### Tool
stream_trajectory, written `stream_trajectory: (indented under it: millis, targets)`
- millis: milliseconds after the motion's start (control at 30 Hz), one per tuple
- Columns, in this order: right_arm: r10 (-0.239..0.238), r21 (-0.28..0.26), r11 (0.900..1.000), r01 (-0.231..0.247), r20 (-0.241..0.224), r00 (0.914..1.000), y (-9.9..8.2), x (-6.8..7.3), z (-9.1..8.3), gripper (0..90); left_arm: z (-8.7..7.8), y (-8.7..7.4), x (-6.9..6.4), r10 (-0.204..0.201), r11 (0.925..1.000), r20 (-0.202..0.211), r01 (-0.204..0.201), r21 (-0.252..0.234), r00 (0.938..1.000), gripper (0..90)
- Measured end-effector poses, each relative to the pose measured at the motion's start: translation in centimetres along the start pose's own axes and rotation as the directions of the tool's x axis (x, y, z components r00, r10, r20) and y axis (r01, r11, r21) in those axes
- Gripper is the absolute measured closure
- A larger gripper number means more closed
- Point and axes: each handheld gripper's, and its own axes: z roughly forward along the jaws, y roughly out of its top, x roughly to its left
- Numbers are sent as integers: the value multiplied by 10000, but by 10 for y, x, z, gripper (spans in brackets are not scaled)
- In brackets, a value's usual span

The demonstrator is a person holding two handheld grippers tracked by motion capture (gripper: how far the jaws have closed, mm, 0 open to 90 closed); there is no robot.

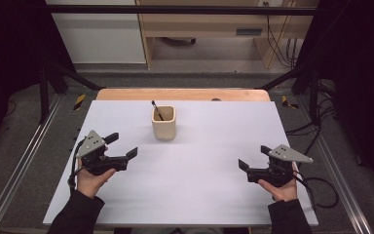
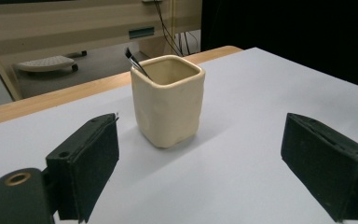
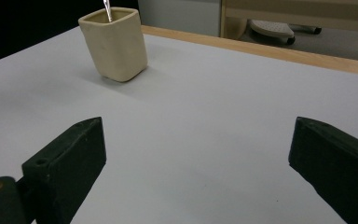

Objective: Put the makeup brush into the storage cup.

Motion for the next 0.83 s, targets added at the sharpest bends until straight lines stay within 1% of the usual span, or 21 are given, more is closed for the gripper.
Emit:
stream_trajectory:
  millis: [100, 167, 233, 300, 367, 567, 667, 700, 733, 833]
  targets:
    - [1, -1, 10000, -1, -20, 10000, 0, 0, -1, 44, -4, -5, 2, -110, 9999, -84, 110, 1, 9999, 97]
    - [11, -31, 10000, -11, 13, 10000, 0, 0, -1, 44, -6, -9, 4, -255, 9997, -161, 254, -58, 9995, 85]
    - [12, -20, 10000, -12, 17, 10000, 0, 0, -1, 44, -9, -13, 7, -285, 9996, -234, 284, -47, 9993, 81]
    - [-27, -24, 10000, 27, 10, 10000, 0, -1, -1, 43, -10, -16, 9, -423, 9991, -299, 422, -11, 9987, 78]
    - [10, -17, 10000, -10, 1, 10000, 0, 0, -1, 43, -12, -20, 11, -524, 9986, -324, 526, 74, 9981, 76]
    - [-20, -20, 10000, 20, 7, 10000, 0, 0, -2, 44, -19, -29, 14, -549, 9979, -487, 564, 306, 9973, 70]
    - [-73, -28, 10000, 73, -21, 10000, 0, -1, -2, 45, -22, -34, 19, -689, 9968, -593, 712, 374, 9959, 68]
    - [-79, -23, 10000, 79, -20, 10000, 0, -1, -3, 45, -22, -36, 20, -777, 9961, -625, 801, 376, 9950, 68]
    - [-82, -25, 10000, 82, -21, 10000, 0, -1, -3, 45, -23, -38, 22, -742, 9958, -644, 774, 485, 9952, 68]
    - [-29, -4, 10000, 29, -27, 10000, 0, 0, -2, 45, -22, -42, 25, -829, 9944, -725, 873, 593, 9939, 66]
